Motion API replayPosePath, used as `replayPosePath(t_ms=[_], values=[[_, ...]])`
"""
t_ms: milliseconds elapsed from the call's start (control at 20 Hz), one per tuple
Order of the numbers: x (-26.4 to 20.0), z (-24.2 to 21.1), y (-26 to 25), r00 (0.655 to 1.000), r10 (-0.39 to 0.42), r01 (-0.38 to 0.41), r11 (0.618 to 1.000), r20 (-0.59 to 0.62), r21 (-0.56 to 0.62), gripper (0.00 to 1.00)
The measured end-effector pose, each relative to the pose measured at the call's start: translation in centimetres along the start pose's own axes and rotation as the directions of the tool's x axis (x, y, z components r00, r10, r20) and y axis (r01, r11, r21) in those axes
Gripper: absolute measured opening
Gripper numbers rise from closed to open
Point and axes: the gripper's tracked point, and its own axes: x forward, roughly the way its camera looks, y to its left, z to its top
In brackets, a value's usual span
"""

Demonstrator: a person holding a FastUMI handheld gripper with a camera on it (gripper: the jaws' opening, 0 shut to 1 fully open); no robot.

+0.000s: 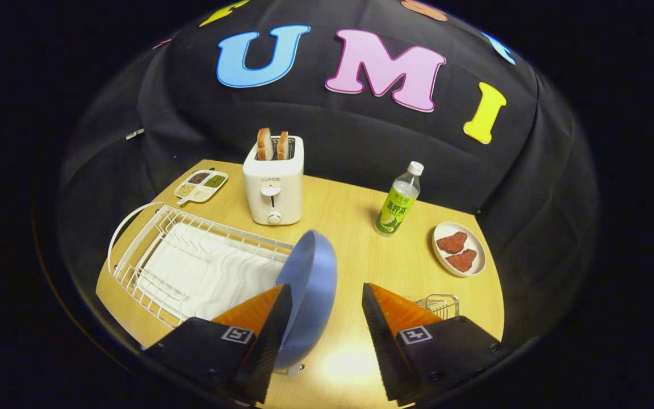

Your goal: Take the plate from the dish rack, then take the spoon from the basket and place it into the plate.

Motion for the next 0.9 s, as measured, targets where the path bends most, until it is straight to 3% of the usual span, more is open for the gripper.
replayPosePath(t_ms=[150,250,900], values=[[0.8,-0.6,1.0,0.998,0.039,-0.037,0.999,-0.048,0.037,0.65],[1.0,-0.8,1.7,0.996,0.054,-0.048,0.996,-0.076,0.076,0.51],[1.7,2.8,0.3,0.998,-0.057,0.061,0.986,-0.029,0.155,0.29]])
